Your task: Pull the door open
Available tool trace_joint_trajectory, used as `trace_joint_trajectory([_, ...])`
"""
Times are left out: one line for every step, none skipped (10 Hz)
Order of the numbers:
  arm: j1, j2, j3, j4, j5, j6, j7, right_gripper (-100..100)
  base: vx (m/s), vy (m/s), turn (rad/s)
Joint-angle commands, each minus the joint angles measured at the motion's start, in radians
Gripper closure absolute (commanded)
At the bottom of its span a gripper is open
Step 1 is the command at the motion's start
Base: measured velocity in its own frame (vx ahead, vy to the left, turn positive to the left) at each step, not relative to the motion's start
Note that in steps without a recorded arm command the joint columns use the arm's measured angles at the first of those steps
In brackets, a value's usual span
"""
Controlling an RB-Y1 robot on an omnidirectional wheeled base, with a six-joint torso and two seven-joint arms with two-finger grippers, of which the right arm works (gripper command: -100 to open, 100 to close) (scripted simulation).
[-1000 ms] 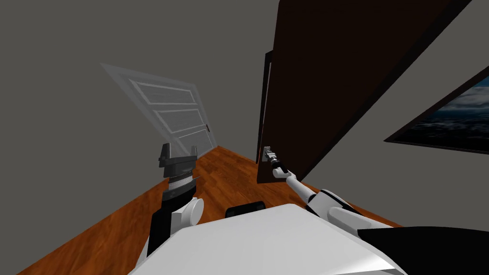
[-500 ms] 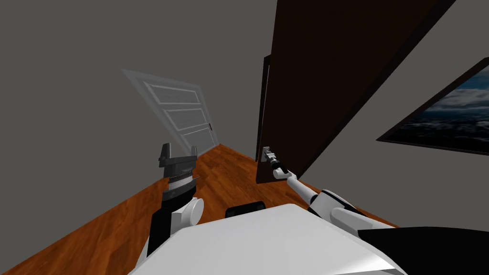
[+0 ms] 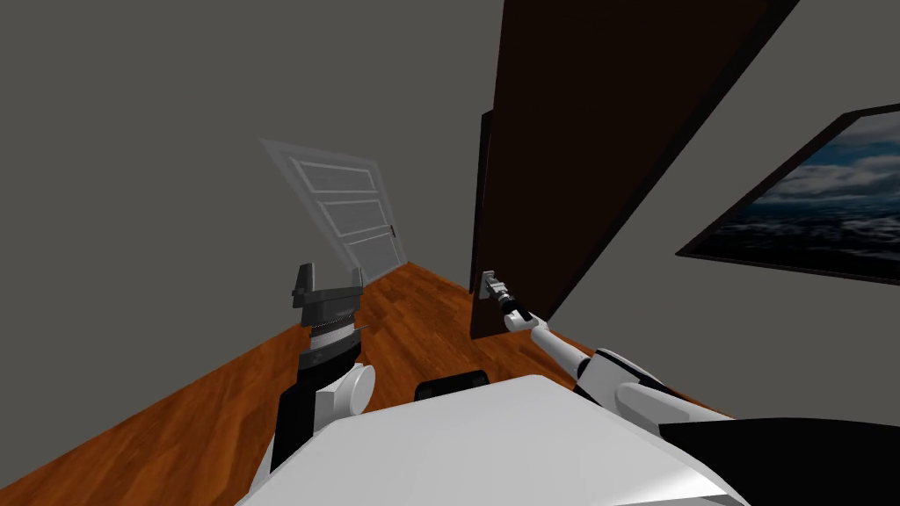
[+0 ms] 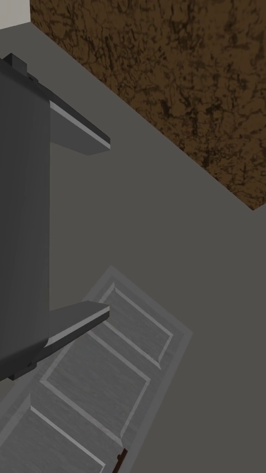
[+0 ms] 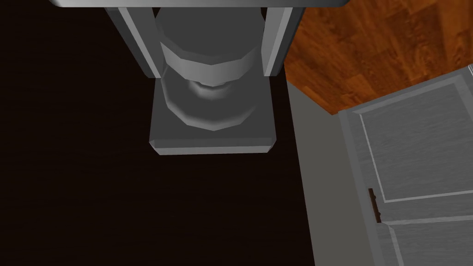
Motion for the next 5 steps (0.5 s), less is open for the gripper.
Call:
trace_joint_trajectory([0.008,-0.01,0.021,-0.018,0.003,-0.001,-0.014,100,-0.187,-0.109,0.077])
trace_joint_trajectory([0.011,-0.016,0.031,-0.024,0.005,-0.003,-0.023,100,-0.171,-0.123,0.085])
trace_joint_trajectory([0.013,-0.023,0.041,-0.029,0.006,-0.006,-0.031,100,-0.173,-0.099,0.068])
trace_joint_trajectory([0.007,-0.019,0.037,-0.019,0.006,-0.007,-0.03,100,-0.078,-0.036,0.026])
trace_joint_trajectory([0.013,-0.035,0.06,-0.031,0.01,-0.014,-0.047,100,-0.112,-0.059,0.078])
